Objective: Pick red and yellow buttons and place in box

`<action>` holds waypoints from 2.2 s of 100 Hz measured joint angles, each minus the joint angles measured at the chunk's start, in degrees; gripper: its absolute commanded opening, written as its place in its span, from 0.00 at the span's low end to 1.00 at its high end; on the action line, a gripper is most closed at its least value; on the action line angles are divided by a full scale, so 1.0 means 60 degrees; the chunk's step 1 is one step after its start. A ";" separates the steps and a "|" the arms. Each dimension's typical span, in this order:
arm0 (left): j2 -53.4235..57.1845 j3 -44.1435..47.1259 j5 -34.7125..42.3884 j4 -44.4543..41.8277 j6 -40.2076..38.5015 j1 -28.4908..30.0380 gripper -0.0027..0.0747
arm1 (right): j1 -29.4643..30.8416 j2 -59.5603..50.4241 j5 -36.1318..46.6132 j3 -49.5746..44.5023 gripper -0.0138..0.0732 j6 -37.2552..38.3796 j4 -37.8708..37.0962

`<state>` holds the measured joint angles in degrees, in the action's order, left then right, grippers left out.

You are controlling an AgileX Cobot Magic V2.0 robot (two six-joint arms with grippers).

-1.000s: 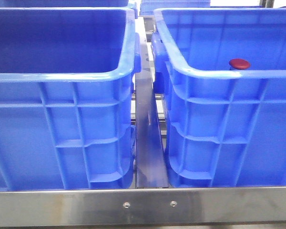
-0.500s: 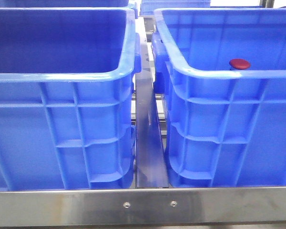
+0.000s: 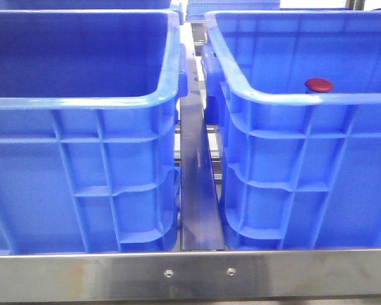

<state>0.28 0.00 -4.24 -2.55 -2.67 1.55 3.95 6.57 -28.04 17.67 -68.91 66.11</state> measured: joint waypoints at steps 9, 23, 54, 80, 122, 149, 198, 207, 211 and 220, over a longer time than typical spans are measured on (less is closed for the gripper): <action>0.0007 -0.0004 0.0097 0.0111 0.0000 0.0035 0.01 | 0.0000 0.0000 -0.0009 0.0000 0.04 0.0000 -0.0016; 0.0007 -0.0004 0.0124 0.0148 0.0000 0.0044 0.01 | 0.0000 -0.0006 -0.0025 0.0000 0.04 0.0000 -0.0016; 0.0007 -0.0004 0.0124 0.0161 0.0000 0.0044 0.01 | 0.0000 -0.0006 -0.0047 0.0000 0.04 0.0000 -0.0016; 0.0007 -0.0004 0.0124 0.0161 0.0000 0.0044 0.01 | 0.0000 -0.0006 -0.0047 0.0000 0.04 0.0000 -0.0016; 0.0007 -0.0004 0.0138 0.0161 0.0000 0.0044 0.01 | 0.0000 -0.0006 -0.0053 0.0000 0.04 0.0000 -0.0016; 0.0007 -0.0004 0.0138 0.0161 0.0000 0.0044 0.01 | 0.0000 -0.0006 0.0266 -0.0020 0.04 0.0000 -0.0016; 0.0007 -0.0004 0.0138 0.0161 0.0000 0.0044 0.01 | 0.0000 -0.0006 0.3535 -0.0625 0.04 0.8388 -0.8624; 0.0007 -0.0004 0.0138 0.0161 0.0000 0.0044 0.01 | 0.0000 -0.0006 0.4254 -0.1116 0.04 1.0566 -1.0540; 0.0007 -0.0004 0.0138 0.0161 0.0000 0.0044 0.01 | 0.0000 -0.0021 0.4600 -0.1342 0.04 1.1275 -1.1123; 0.0007 -0.0004 0.0138 0.0161 0.0000 0.0044 0.01 | 0.0000 -0.0248 0.4975 -0.2038 0.04 1.2275 -1.1720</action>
<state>0.32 -0.02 -3.41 -1.58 -2.67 1.82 3.95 5.08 1.81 5.45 4.73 -4.20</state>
